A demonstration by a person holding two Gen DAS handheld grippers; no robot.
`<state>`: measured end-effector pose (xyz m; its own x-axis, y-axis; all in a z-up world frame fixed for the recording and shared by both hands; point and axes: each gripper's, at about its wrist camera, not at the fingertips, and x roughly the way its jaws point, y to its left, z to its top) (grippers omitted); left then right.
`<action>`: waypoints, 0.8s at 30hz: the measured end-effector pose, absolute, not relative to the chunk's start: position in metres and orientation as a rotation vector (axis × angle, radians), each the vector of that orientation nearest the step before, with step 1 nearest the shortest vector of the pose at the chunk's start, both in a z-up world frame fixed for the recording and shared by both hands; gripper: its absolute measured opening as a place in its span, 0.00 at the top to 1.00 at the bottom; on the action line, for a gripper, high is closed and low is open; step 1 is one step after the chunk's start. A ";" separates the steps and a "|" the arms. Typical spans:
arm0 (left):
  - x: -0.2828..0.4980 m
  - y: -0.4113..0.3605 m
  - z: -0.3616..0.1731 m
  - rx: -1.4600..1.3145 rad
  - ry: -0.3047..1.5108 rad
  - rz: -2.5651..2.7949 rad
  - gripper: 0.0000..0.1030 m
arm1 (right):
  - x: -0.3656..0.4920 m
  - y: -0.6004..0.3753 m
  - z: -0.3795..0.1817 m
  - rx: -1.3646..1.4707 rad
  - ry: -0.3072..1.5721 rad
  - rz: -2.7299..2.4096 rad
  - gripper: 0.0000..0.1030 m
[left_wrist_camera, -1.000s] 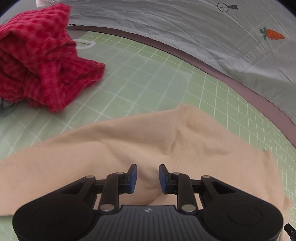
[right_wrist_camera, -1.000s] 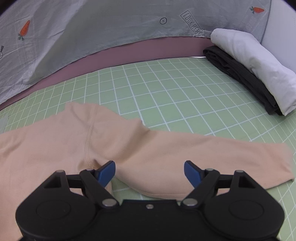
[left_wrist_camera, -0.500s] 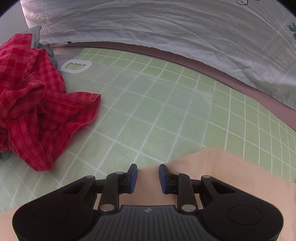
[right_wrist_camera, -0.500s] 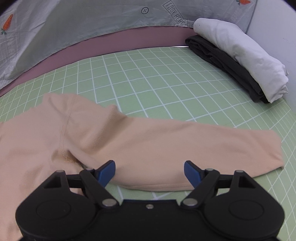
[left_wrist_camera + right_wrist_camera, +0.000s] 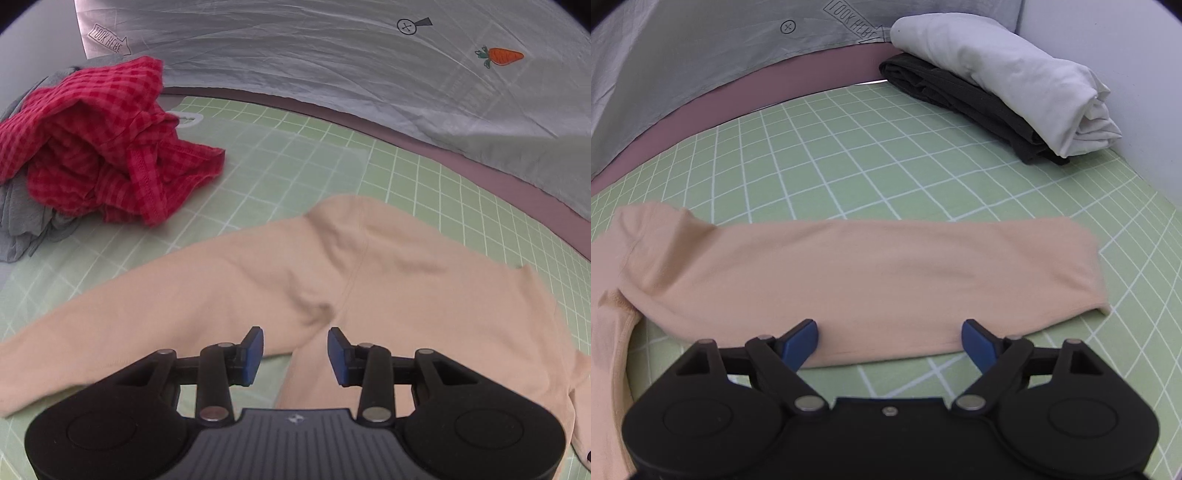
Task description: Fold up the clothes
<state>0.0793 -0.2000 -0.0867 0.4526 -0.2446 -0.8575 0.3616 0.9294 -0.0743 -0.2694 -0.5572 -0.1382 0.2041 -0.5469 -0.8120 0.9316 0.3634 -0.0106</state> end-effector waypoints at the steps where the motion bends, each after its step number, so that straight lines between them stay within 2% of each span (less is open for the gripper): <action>1: 0.069 -0.192 -0.089 0.129 1.049 -0.366 0.60 | -0.275 -0.556 -0.136 0.566 0.833 -1.111 0.19; 13: -0.013 -0.108 -0.112 0.125 1.213 -0.284 0.60 | -0.258 -0.444 -0.106 0.543 0.779 -0.787 0.21; 18: -0.026 -0.098 -0.118 0.177 1.224 -0.286 0.59 | -0.239 -0.401 -0.105 0.460 0.830 -0.705 0.21; 20: -0.030 -0.096 -0.119 0.219 1.214 -0.288 0.55 | -0.238 -0.391 -0.107 0.442 0.845 -0.691 0.21; 24: -0.035 -0.089 -0.120 0.290 1.196 -0.299 0.53 | -0.235 -0.384 -0.113 0.400 0.888 -0.722 0.21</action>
